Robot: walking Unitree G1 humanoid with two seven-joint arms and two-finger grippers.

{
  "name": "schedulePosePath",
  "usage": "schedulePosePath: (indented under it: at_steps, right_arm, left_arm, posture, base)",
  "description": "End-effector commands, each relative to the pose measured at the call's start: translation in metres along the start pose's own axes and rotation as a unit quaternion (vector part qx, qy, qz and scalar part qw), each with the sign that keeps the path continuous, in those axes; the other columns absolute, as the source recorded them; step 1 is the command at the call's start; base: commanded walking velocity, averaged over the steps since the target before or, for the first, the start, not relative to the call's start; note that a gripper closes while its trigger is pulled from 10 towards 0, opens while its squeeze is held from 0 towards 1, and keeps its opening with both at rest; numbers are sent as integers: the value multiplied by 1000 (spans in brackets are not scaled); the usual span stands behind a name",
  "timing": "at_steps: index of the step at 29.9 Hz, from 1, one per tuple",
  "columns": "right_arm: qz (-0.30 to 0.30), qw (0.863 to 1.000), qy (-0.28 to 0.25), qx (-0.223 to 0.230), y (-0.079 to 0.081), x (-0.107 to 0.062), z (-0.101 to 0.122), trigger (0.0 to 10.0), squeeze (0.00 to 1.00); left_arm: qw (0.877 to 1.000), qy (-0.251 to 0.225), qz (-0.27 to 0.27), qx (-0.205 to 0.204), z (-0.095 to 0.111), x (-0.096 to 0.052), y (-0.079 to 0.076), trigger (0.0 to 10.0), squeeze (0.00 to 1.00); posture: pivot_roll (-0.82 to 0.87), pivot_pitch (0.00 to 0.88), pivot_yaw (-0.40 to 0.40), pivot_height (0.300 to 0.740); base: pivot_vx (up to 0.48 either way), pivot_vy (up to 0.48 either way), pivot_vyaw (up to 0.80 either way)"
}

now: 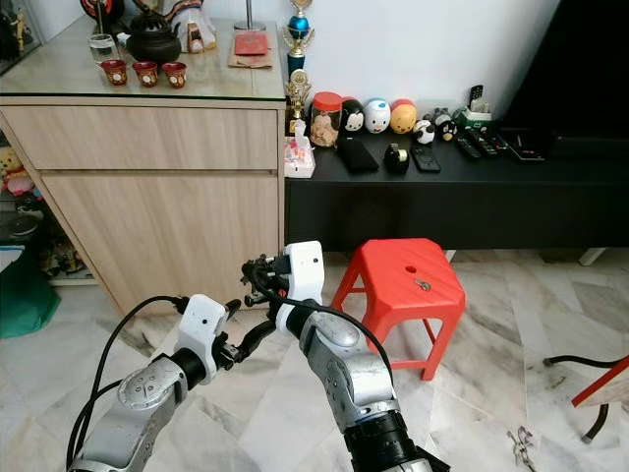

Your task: Hang keys on a hook

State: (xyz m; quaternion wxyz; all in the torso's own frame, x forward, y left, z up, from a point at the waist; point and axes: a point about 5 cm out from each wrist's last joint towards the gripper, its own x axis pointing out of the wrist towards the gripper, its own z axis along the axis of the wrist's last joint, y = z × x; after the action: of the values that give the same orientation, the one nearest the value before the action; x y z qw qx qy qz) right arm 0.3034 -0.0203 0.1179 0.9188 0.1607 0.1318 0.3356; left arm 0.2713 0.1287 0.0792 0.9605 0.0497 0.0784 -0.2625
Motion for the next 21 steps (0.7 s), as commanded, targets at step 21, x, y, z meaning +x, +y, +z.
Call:
schedulePosePath:
  at_steps: [21]
  right_arm:
    - [20, 1000, -5, 13, 10, 0, 0, 10000, 0]
  left_arm:
    - [999, -10, 50, 2, -3, 9, 9, 10000, 0]
  posture:
    - [93, 0, -118, 740]
  base:
    - [0, 0, 0]
